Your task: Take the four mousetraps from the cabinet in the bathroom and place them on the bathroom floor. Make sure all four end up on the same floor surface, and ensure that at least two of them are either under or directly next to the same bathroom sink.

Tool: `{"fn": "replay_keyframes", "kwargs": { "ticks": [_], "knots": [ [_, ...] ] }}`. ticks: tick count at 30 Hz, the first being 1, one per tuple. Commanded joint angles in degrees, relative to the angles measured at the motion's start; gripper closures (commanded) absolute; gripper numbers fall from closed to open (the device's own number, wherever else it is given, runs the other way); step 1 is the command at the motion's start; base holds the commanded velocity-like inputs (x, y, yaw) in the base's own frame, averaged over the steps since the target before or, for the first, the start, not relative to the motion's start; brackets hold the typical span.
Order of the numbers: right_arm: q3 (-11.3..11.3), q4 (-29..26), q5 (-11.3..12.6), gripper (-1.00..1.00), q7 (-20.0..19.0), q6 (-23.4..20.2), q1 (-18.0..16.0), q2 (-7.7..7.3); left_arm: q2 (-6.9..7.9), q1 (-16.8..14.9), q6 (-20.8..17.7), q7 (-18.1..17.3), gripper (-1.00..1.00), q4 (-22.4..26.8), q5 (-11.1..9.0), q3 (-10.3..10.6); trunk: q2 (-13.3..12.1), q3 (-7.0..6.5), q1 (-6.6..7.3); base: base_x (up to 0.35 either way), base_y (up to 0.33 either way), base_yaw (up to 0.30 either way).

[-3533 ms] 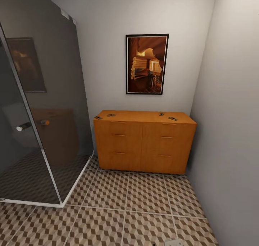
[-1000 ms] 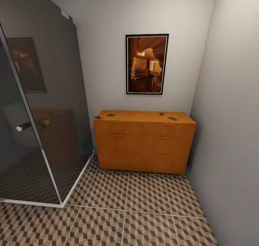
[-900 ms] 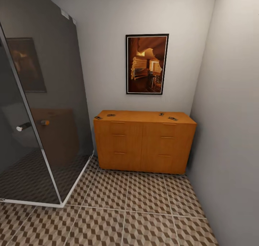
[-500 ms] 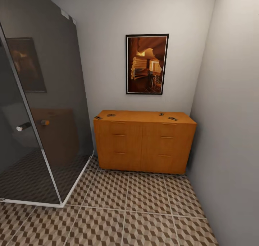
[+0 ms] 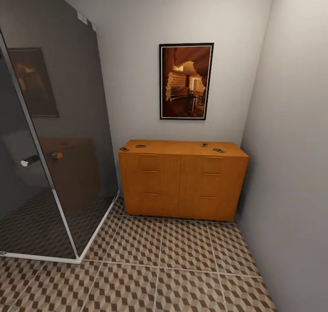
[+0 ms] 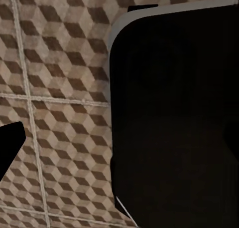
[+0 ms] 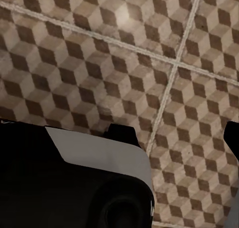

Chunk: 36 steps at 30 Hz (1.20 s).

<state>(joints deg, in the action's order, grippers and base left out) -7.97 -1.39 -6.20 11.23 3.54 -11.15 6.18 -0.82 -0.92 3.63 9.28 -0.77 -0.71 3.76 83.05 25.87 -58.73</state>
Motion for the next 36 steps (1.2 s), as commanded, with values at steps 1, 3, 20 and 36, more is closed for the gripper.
{"fn": "replay_keyframes", "kwargs": {
  "ticks": [1,3,20,36],
  "knots": [
    [-0.1,0.1,-0.6,-1.00,0.2,0.2,0.0,0.50,-0.38,0.0,0.2,0.2,-1.00,-0.1,-0.1,0.4,0.0,0.06,0.00,0.000,0.000,0.000],
    [0.0,0.0,-0.5,-1.00,0.1,1.9,0.0,1.32,-0.96,0.0,0.2,0.2,-1.00,0.0,-0.1,0.3,0.0,0.06,0.00,0.000,0.000,0.000],
    [-0.1,-8.2,-0.7,-1.00,0.3,23.9,-0.1,2.05,-0.71,0.0,0.4,0.8,-1.00,31.3,-0.4,-1.2,0.0,0.06,0.00,0.000,0.000,0.000],
    [8.7,-9.0,3.5,-1.00,1.1,24.5,-0.1,-3.96,2.65,0.0,0.6,0.8,-1.00,26.9,-0.5,-3.1,0.0,0.06,0.00,0.000,0.000,0.000]
  ]
}}
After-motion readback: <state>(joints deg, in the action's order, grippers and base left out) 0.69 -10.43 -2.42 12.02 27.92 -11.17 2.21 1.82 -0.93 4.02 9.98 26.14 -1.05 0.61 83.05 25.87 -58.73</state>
